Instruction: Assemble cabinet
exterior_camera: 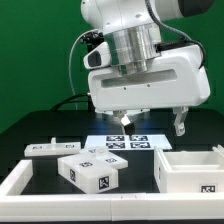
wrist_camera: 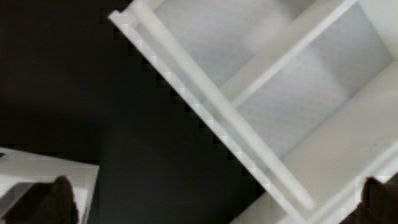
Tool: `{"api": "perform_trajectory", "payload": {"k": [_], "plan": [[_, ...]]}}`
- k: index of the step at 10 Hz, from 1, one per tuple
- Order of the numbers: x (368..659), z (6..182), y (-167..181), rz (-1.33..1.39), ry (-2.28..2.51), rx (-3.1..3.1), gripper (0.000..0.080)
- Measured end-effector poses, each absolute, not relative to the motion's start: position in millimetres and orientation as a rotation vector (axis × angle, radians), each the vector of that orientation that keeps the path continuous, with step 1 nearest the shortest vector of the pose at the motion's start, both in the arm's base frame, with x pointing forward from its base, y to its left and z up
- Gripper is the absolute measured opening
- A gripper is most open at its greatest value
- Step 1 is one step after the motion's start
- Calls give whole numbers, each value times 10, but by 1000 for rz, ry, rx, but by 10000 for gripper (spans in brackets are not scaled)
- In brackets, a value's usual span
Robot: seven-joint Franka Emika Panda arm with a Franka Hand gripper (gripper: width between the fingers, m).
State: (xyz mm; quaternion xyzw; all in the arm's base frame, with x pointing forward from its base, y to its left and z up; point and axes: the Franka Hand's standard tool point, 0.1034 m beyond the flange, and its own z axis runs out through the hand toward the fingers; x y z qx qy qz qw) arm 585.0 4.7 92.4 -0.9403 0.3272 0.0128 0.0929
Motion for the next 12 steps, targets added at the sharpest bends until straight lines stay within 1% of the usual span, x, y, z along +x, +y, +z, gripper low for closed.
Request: {"api": "perform_trajectory", "payload": {"k": [1, 3, 4, 7, 8, 9, 11, 12], "plan": [[5793, 880, 35, 38, 869, -2845, 797], [5501, 779, -179, 57, 581, -2966, 797], [5407, 733, -238, 62, 532, -2995, 797], [5449, 744, -211, 57, 562, -2987, 797], [5440, 732, -231, 53, 543, -2992, 797], [5366, 675, -325, 38, 486, -3002, 797], [4937, 624, -711, 57, 294, -3049, 797], [4819, 586, -832, 36, 263, -3079, 797]]}}
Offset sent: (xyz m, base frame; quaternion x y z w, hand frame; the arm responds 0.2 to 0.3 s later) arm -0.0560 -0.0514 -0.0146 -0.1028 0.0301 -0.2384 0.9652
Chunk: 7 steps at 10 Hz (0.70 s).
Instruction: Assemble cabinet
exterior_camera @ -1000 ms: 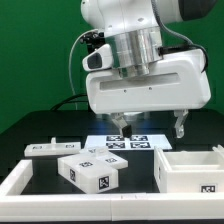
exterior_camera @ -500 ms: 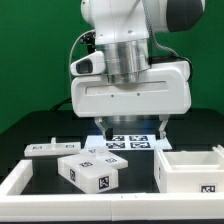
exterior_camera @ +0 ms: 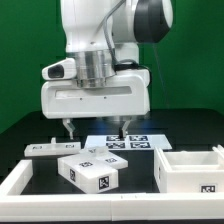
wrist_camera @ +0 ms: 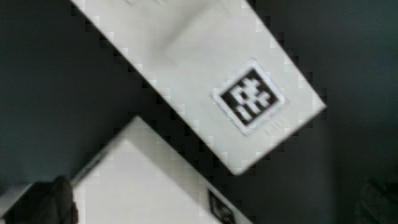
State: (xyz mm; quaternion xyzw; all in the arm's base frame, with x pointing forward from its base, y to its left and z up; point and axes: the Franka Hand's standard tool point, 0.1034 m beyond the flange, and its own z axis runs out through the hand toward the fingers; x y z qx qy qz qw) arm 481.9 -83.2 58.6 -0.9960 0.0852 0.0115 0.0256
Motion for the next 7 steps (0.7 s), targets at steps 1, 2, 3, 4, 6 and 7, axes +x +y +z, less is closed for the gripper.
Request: {"api": "perform_trajectory", "payload": {"k": [1, 2, 3, 4, 6, 7], "plan": [[4840, 582, -772, 45, 287, -3071, 797], [4862, 585, -761, 41, 279, -3072, 797], [4852, 578, -768, 44, 281, -3072, 797], [4845, 574, -779, 45, 279, -3072, 797], [4602, 541, -1110, 46, 91, -3095, 797], [4469, 549, -1322, 42, 48, -3103, 797]]}}
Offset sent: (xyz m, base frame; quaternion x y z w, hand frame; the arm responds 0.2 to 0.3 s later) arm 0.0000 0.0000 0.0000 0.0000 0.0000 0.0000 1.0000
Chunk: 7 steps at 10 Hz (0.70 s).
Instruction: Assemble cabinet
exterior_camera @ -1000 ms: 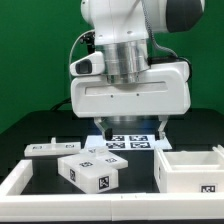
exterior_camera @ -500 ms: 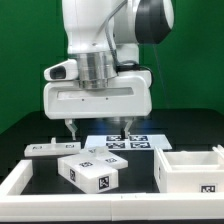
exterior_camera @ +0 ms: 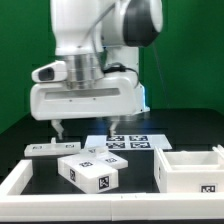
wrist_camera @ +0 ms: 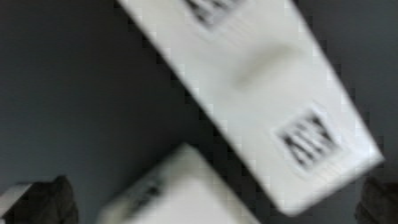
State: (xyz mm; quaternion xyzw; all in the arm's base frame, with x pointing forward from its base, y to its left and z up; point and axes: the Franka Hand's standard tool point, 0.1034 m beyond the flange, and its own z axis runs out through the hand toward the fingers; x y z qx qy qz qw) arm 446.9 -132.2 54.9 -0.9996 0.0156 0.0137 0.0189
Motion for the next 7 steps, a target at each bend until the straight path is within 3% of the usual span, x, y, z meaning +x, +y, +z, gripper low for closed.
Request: {"api": "perform_trajectory", "payload": {"k": [4, 5, 6, 7], "plan": [[4437, 512, -1427, 26, 10, -3118, 797], [4354, 426, -1494, 12, -53, -3142, 797], [4076, 304, -1526, 40, -140, -3154, 797], [4010, 332, -1682, 44, -156, -3157, 797]]}}
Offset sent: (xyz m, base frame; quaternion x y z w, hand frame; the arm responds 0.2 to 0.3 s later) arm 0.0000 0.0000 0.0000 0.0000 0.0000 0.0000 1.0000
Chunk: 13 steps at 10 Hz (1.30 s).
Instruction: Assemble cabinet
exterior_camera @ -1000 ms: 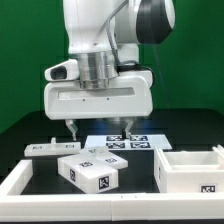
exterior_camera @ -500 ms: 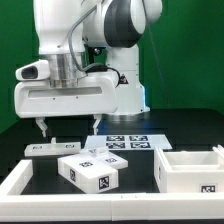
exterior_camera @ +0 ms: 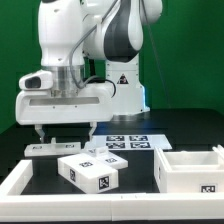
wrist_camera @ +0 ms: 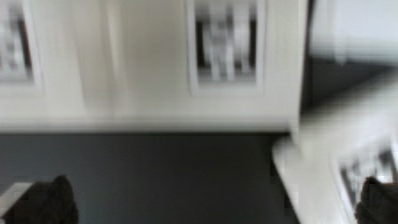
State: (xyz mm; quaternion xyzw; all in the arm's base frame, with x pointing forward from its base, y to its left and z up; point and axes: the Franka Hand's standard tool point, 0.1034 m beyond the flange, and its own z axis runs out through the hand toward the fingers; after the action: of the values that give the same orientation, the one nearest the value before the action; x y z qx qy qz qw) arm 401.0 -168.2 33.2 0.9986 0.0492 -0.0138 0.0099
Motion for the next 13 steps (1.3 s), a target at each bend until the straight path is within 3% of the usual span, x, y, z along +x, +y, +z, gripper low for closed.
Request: {"api": "perform_trajectory", "payload": {"k": [6, 10, 11, 12, 13], "plan": [[3751, 119, -1860, -121, 85, 3120, 797], [3733, 104, -1849, -130, 88, 3122, 771], [3732, 103, -1850, -130, 88, 3122, 595], [3731, 102, -1849, -131, 88, 3122, 595], [3731, 101, -1849, -131, 88, 3122, 392]]}}
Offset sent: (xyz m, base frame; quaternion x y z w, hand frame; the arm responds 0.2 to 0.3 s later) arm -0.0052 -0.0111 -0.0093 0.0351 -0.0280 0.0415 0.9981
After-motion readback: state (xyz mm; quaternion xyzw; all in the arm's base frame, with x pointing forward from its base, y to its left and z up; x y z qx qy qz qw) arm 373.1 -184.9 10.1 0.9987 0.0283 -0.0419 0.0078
